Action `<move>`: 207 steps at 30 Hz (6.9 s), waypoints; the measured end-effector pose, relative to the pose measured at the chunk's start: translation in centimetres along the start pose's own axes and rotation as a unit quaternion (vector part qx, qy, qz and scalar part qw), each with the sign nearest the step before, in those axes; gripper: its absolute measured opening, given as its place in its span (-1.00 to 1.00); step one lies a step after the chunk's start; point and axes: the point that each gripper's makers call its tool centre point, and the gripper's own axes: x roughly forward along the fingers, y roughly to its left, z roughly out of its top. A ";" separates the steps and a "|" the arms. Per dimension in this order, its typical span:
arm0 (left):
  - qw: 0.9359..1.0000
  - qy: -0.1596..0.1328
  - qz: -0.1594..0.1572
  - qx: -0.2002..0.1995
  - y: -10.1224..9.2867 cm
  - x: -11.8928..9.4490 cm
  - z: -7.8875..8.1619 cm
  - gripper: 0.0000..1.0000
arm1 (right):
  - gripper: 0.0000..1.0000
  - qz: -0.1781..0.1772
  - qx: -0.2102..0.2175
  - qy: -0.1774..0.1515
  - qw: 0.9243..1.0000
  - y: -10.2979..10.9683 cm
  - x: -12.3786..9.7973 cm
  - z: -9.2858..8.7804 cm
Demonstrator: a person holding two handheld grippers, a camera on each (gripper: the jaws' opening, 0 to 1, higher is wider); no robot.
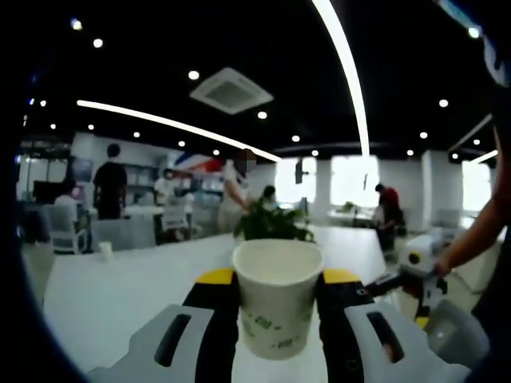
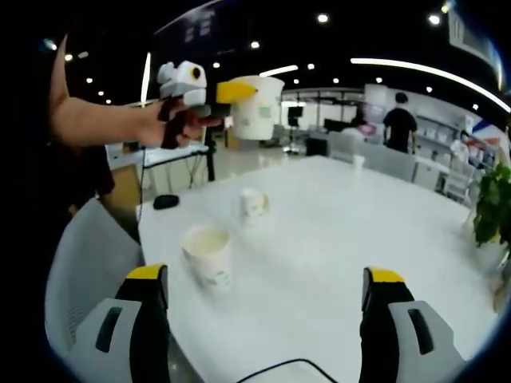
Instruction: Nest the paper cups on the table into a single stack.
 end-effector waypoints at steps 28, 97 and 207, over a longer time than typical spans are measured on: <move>1.000 0.001 -0.020 0.006 -3.1 -2.4 0.4 -0.26 | 0.99 0.004 0.001 0.002 1.000 0.9 0.3 0.4; 0.999 0.016 -0.046 0.003 -6.6 -4.3 -4.9 -0.28 | 0.98 0.009 0.010 0.009 1.000 1.2 0.4 -0.5; 0.992 0.106 0.048 -0.036 -0.5 -7.2 -11.5 0.96 | 0.98 -0.007 0.014 -0.009 1.000 -0.7 1.1 1.4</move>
